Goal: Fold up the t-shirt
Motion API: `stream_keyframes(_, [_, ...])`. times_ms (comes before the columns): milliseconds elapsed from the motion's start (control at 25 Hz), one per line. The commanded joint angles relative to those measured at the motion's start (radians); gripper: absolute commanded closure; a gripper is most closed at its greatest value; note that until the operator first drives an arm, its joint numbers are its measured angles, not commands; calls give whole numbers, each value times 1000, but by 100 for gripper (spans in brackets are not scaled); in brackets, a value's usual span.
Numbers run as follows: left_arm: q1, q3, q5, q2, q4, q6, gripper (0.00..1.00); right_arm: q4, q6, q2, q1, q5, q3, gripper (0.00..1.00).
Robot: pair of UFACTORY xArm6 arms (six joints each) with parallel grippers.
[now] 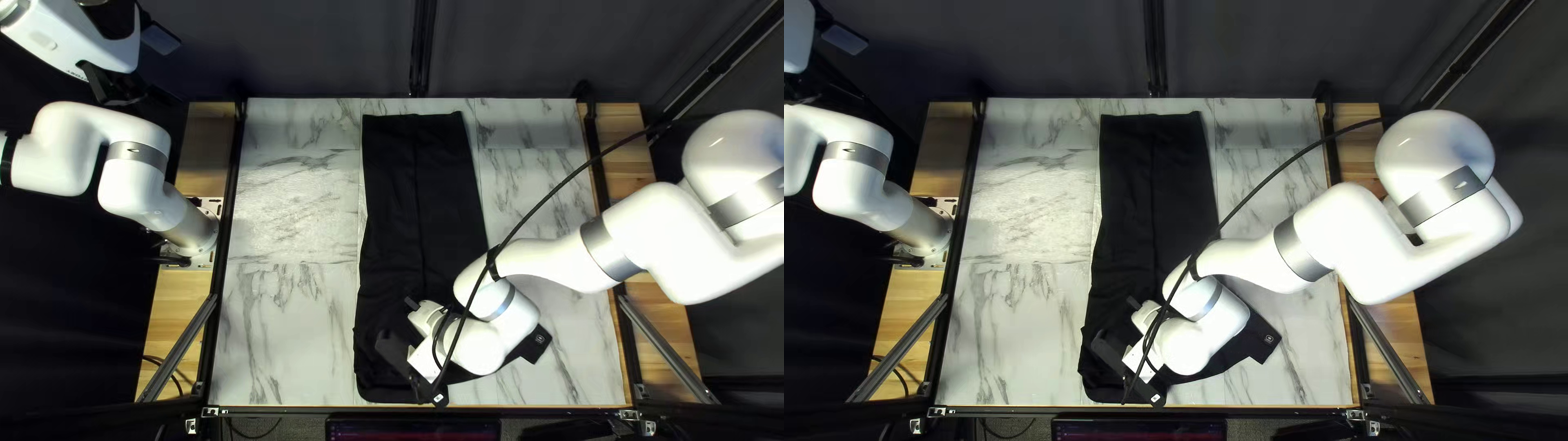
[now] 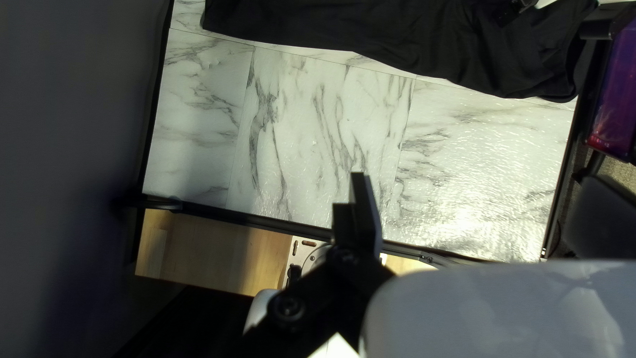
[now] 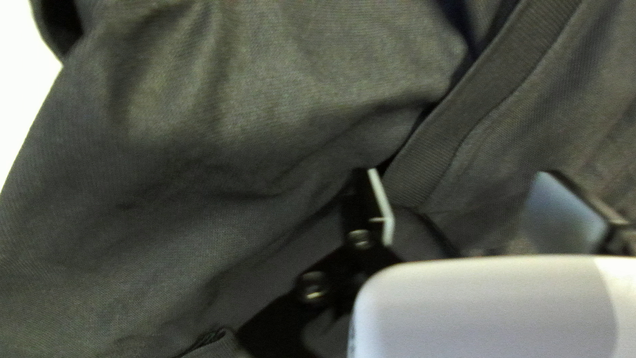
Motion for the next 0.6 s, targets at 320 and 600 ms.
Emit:
stream_keyframes(320, [0, 0, 0, 0, 0, 0, 0, 6, -33, -39, -5, 85, -42, 100])
stream_keyframes(600, [0, 0, 0, 0, 0, 0, 0, -16, -57, -84, -50, 97, -26, 100])
